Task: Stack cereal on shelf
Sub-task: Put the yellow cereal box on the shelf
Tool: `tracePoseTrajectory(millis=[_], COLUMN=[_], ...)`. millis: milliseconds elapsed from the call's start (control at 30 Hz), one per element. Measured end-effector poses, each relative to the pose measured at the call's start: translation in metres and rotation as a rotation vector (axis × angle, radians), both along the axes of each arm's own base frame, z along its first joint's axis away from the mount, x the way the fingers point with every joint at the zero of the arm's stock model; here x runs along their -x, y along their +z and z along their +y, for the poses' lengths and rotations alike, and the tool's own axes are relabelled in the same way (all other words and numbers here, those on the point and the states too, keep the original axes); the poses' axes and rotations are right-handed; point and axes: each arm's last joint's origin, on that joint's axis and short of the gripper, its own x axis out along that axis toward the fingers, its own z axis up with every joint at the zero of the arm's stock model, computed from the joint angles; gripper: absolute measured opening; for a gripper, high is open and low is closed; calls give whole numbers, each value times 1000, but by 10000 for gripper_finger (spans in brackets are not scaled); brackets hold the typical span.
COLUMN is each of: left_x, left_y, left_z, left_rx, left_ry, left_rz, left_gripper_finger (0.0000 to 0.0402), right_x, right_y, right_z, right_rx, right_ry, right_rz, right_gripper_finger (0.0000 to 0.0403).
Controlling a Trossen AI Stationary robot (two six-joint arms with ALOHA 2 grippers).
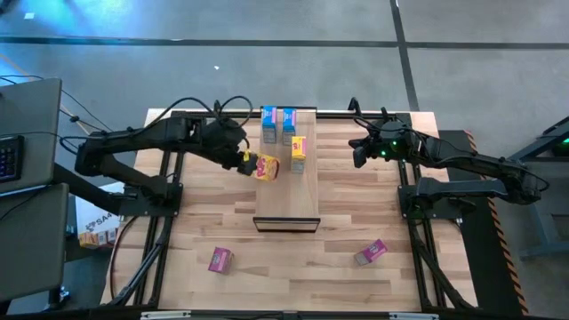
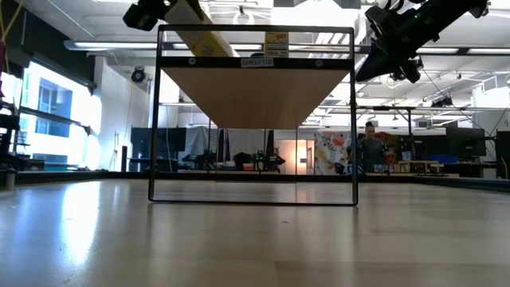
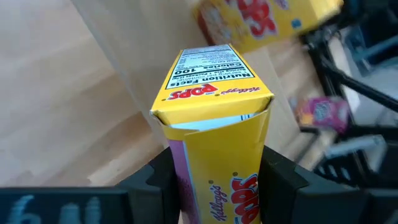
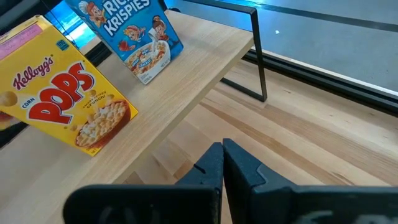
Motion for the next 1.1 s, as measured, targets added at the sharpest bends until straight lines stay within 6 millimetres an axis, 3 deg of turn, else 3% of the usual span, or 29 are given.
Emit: tracePoseTrajectory(millis=[733,1100], left_x=[-7,-9], left_y=[-5,-9], left_z=[7,7], left_rx=[-93,-46], left_ry=[11,3], left_rz=[21,44], left_gripper_finger=[141,181], right_x=[0,0], right_y=[0,0], right_z=[0,0], right_rx=[-41,-40], right_ry=[-47,-50], right_rz=[-28,-28], right_gripper_finger=[0,0])
